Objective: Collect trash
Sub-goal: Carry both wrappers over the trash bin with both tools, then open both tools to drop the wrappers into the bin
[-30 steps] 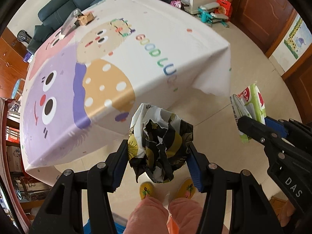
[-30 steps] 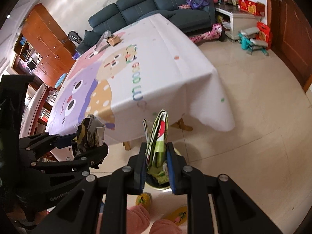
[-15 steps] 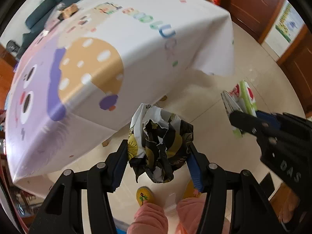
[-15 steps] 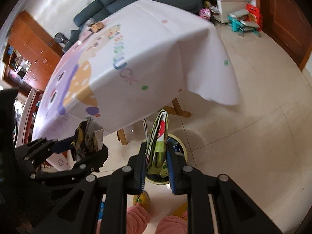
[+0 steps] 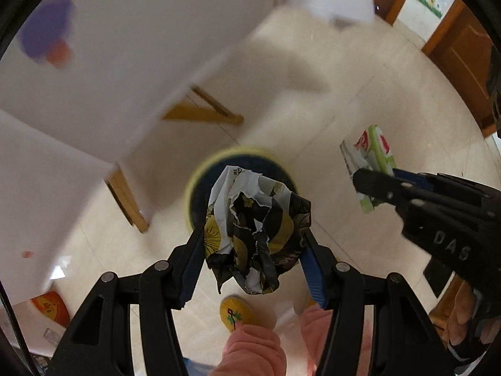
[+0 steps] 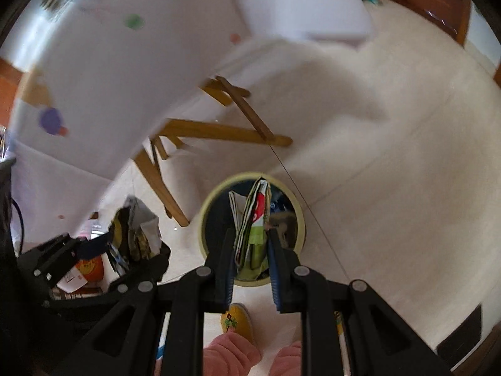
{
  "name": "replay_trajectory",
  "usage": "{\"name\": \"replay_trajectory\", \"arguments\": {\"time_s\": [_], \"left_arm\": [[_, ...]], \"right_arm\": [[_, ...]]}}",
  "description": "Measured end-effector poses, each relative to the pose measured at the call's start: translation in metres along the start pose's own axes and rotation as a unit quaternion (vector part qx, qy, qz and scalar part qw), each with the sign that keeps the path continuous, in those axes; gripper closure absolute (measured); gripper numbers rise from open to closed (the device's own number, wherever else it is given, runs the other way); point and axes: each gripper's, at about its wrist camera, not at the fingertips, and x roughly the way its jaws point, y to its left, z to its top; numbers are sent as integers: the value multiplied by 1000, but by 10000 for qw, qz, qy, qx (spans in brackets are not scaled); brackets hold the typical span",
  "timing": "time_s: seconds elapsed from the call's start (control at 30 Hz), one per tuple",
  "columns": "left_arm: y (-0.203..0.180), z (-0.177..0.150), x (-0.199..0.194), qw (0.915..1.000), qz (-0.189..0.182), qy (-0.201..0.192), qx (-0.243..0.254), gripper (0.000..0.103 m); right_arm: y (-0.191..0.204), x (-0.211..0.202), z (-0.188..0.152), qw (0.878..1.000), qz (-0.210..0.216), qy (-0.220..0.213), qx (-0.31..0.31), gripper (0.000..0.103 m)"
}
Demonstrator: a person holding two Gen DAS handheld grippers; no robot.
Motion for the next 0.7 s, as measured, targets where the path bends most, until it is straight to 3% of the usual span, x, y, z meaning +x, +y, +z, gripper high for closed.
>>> {"name": "replay_trajectory", "arguments": {"time_s": [0.17,0.37,0.6,0.7], "left_arm": [[8,4,43,9999,60,76,86,47],[19,6,78,9994,195,105,266,43],[19,3,103,9968,549,48,573,40],[26,-1,109,9977,448,120,496,37]], "right_arm": [[-17,35,-10,9996,86,123,239,84],[-13,79,-16,9997,63,226,85,83],[2,120,-19,9997,163,205,-9,79],[0,137,-22,9995,160,279,68,75]]}}
